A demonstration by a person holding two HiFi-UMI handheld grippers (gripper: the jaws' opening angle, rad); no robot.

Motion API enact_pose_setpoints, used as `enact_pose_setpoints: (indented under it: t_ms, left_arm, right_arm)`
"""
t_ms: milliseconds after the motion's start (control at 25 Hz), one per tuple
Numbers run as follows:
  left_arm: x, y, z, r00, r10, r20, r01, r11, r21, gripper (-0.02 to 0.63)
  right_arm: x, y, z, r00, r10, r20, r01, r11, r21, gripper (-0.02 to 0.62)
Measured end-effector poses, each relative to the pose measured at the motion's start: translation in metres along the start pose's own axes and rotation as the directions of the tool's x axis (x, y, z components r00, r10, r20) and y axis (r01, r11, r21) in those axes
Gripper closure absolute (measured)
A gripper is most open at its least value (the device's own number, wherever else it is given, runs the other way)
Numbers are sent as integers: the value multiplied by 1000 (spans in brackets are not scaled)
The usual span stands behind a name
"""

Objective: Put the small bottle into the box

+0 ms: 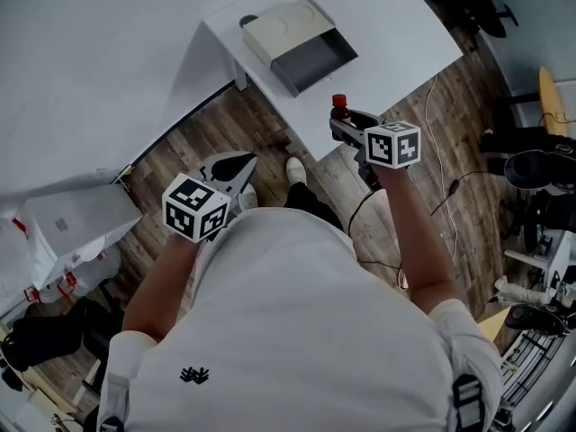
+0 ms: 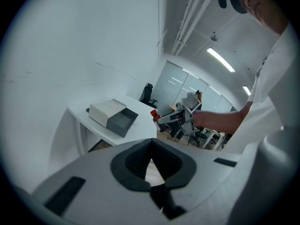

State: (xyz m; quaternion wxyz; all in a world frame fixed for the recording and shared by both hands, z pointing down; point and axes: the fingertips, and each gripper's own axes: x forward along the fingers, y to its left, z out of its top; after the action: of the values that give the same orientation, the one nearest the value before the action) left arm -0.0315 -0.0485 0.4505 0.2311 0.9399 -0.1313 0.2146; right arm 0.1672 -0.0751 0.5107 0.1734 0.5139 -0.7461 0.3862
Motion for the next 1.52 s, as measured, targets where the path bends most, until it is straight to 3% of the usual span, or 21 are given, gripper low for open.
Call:
enact_pose_setpoints:
  t_ms: [320, 520, 1000, 1520]
  left_arm:
    - [18, 21, 36, 988, 139, 72, -134, 988, -73, 600]
    - [30, 30, 43, 975, 207, 78, -198, 974, -113, 600]
    - [28, 47, 46, 929, 358, 89, -337, 922, -192, 600]
    - [25, 47, 43, 911, 407, 65, -384, 896, -221, 600]
  right_arm:
    - [52, -42, 65, 995, 53, -83, -60, 995, -83, 393]
    - [88, -74, 93, 991, 63, -121, -76, 992, -104, 393]
    - [142, -125, 105, 978, 47, -203, -74, 989, -127, 393]
    - [167, -148, 90, 956, 3, -295, -59, 982, -180, 391]
